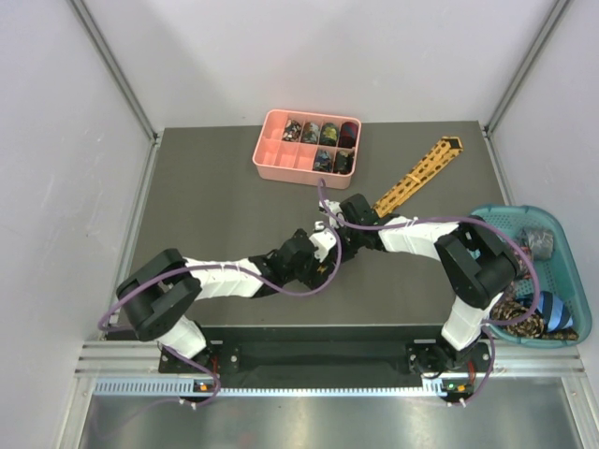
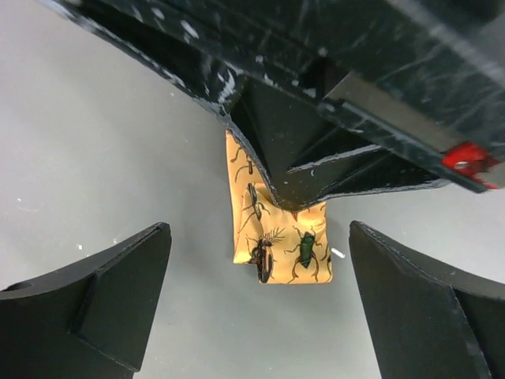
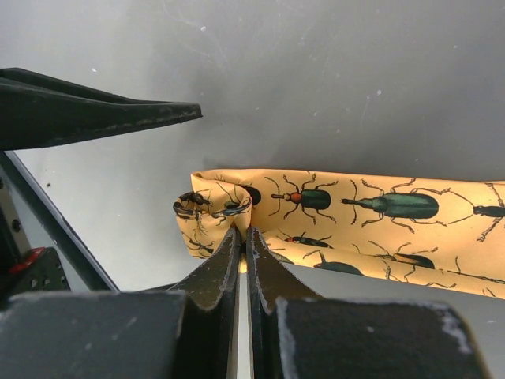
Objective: Roll the ties
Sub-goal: Roll the tie
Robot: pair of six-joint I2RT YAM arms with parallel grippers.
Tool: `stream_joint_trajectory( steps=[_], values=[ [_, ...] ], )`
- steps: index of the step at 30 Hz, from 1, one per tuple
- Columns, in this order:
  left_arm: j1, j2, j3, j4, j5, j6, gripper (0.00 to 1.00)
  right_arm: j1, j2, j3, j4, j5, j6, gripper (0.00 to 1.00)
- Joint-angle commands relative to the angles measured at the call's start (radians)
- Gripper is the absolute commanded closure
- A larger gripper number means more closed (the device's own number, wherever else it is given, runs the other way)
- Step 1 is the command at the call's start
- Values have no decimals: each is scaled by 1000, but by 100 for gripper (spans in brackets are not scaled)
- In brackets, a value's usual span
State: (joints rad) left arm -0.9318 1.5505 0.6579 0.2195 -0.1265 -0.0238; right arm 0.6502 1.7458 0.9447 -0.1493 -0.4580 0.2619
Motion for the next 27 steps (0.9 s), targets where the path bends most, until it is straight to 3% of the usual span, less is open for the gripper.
stream_joint_trajectory(
  steps=[1,9,20,27],
  values=[
    [-2,37,31,-14,7,15,1,-14,0,29,25,-19,-13,100],
    [-9,115,85,-58,62,44,6,-14,14,40,17,-28,-6,100],
    [-10,77,68,-127,103,-10,43,-15,23,45,4,-27,-4,99],
    [-22,79,80,-178,122,-16,60,-20,23,52,-6,-25,-7,94]
  ],
)
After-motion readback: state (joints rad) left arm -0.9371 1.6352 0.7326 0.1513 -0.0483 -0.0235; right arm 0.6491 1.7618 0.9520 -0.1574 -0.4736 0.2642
